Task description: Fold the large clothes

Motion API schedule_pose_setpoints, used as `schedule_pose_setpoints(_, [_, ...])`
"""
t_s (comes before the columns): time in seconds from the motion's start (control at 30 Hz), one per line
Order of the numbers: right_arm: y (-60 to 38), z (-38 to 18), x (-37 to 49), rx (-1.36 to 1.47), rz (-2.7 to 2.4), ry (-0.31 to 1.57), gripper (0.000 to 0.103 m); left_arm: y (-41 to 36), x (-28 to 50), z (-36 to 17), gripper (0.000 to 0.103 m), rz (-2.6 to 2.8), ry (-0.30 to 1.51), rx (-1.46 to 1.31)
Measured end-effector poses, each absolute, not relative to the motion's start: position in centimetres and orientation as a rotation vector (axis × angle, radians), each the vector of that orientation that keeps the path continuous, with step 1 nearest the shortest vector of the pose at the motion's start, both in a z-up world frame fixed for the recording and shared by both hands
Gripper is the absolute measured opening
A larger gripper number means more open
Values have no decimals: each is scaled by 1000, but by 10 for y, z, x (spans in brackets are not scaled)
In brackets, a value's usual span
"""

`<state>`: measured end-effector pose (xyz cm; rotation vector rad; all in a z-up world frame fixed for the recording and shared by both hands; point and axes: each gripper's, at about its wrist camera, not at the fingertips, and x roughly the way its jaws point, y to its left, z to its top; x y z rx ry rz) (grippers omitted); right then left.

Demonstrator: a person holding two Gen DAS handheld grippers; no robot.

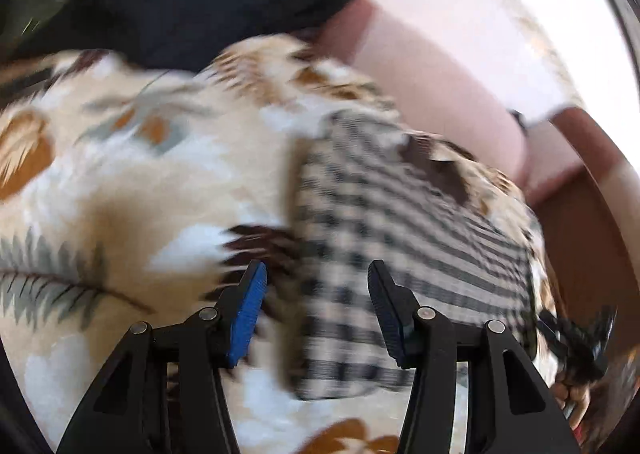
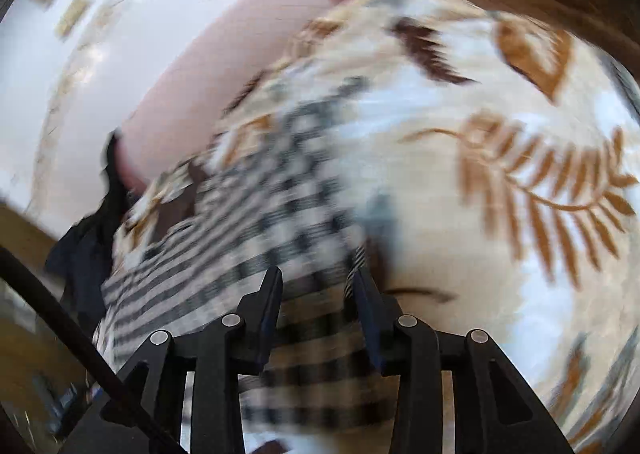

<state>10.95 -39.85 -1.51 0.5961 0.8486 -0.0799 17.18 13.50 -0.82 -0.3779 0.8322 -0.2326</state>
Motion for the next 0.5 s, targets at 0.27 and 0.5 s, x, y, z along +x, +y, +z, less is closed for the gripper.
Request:
schedule_pose_setpoints(0.27, [-266,-32,120,245,230,995,43,51,156,-35,53,-386,912,-96])
schedule_pose_setpoints(0.5, [-278,-50,122,212,154,1041,43,53,152,-57,53,-370,975,-11])
